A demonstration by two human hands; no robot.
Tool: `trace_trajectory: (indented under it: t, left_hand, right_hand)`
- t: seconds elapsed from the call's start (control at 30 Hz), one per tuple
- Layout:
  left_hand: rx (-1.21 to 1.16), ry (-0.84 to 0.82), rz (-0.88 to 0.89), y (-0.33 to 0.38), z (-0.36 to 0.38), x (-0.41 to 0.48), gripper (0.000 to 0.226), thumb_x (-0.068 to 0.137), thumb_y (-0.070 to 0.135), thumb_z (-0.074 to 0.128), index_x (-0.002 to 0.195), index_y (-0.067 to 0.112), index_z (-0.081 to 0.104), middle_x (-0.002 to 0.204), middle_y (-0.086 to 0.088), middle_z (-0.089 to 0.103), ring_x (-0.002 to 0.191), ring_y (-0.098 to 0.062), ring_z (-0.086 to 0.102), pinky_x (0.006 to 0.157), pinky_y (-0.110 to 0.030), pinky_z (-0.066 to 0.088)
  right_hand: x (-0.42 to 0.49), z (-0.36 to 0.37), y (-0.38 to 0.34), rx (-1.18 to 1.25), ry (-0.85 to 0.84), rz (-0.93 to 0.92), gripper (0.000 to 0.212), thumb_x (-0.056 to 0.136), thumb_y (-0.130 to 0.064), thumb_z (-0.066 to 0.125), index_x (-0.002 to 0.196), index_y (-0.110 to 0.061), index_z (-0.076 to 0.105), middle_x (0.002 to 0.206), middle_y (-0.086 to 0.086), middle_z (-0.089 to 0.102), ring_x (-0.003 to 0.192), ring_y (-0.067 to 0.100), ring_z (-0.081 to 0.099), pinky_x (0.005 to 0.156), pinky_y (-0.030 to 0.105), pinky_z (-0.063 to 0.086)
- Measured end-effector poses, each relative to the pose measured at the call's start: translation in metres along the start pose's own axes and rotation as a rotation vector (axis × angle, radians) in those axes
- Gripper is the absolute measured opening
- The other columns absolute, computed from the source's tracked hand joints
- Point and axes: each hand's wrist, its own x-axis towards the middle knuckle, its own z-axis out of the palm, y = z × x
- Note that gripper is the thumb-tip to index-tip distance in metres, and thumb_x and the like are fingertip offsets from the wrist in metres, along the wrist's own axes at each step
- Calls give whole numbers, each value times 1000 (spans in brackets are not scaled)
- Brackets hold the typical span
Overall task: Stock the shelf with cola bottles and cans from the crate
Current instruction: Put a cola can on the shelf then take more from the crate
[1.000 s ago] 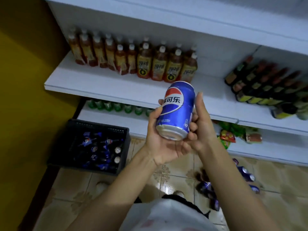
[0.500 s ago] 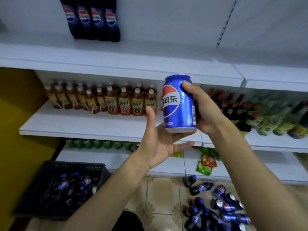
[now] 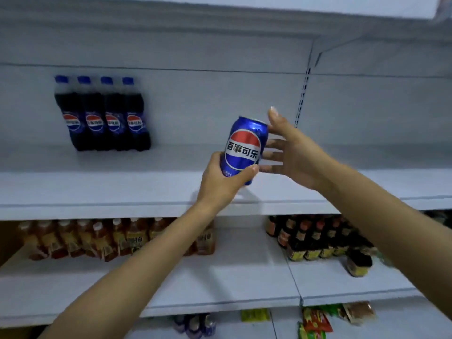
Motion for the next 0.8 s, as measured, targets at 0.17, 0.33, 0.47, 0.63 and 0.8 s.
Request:
trace_trajectory:
  t: [0.17, 0.33, 0.47, 0.63, 0.8]
  left_hand:
    - [135, 37, 91, -28, 14, 81, 57, 69, 34, 82, 112, 24, 45, 100, 10, 62, 88, -11, 65, 74, -29, 58]
    - [170, -71, 29, -50, 28, 126, 54, 71, 36, 81, 111, 25, 45, 94, 10, 63, 83, -7, 64, 65, -19, 52]
    - [199, -135, -56, -67, 34, 155, 88, 70, 33, 82, 141, 21, 32, 126, 3, 52, 104, -12, 56, 79, -22, 49]
    - [143, -188, -142, -77, 47, 181, 93, 74, 8, 78, 148, 19, 22, 132, -2, 51, 94, -5, 54, 70, -11, 45]
    - [166, -287, -272, -78, 54, 204, 90, 79, 1, 73, 148, 10, 16, 133, -8, 47, 112, -15, 51, 80, -14, 44]
  right_hand:
    - [66, 14, 8, -116, 197, 9, 69, 73, -29, 80, 129, -20, 40, 110, 0, 60, 97, 19, 63, 85, 42, 55]
    - [125, 2, 28, -139, 355, -13, 64, 70, -14, 83, 120, -20, 43, 113, 4, 61, 100, 23, 63, 83, 44, 57]
    - [172, -22, 47, -268, 365, 9, 72, 65, -11, 84, 123, -19, 43, 118, 6, 59, 107, 27, 60, 85, 45, 56]
    - [223, -47, 77, -325, 328, -23, 73, 67, -5, 83, 128, -8, 43, 120, 10, 59, 108, 27, 60, 87, 40, 54]
    - [262, -61, 99, -420, 342, -21, 73, 70, -12, 84, 131, -8, 45, 125, 13, 60, 113, 29, 59, 86, 28, 46]
